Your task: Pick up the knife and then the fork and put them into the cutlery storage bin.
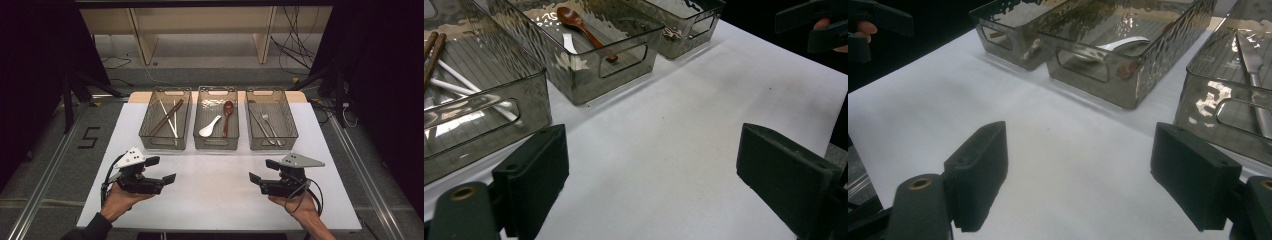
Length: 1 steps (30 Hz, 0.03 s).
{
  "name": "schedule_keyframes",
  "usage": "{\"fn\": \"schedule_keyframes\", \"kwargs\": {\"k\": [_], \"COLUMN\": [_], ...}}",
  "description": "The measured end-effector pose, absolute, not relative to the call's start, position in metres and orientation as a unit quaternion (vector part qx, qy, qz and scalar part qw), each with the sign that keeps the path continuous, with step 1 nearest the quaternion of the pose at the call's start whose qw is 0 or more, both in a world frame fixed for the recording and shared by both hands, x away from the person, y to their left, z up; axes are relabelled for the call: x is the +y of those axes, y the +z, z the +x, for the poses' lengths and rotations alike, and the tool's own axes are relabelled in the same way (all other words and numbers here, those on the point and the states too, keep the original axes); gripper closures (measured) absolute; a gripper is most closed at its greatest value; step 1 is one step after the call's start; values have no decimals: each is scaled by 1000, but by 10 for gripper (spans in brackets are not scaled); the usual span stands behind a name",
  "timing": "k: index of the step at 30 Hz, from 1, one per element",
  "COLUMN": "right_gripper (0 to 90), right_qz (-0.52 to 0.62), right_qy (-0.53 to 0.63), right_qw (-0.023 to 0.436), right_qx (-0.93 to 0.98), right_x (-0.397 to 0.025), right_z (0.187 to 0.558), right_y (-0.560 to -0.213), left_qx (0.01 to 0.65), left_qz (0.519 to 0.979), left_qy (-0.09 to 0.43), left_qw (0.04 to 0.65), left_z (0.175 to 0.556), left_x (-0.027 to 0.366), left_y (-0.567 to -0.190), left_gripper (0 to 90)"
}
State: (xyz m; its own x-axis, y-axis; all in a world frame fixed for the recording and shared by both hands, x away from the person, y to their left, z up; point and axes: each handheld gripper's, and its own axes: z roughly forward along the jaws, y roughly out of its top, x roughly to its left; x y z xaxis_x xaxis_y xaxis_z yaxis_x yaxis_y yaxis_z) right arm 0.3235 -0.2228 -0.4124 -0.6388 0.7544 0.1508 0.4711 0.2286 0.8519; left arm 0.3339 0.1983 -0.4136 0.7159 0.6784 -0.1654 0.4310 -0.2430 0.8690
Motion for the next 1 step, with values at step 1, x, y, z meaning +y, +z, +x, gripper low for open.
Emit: {"fn": "schedule_keyframes", "kwargs": {"k": [1], "right_gripper": [238], "right_qz": [399], "right_qy": [476], "right_qw": [149], "right_qx": [769], "right_x": [-223], "right_z": [324], "right_y": [-412], "left_qx": [357], "left_qz": [779], "left_qy": [123], "left_qw": [502], "left_z": [334], "left_x": [198], "left_y": [-414], "left_gripper": [129]}}
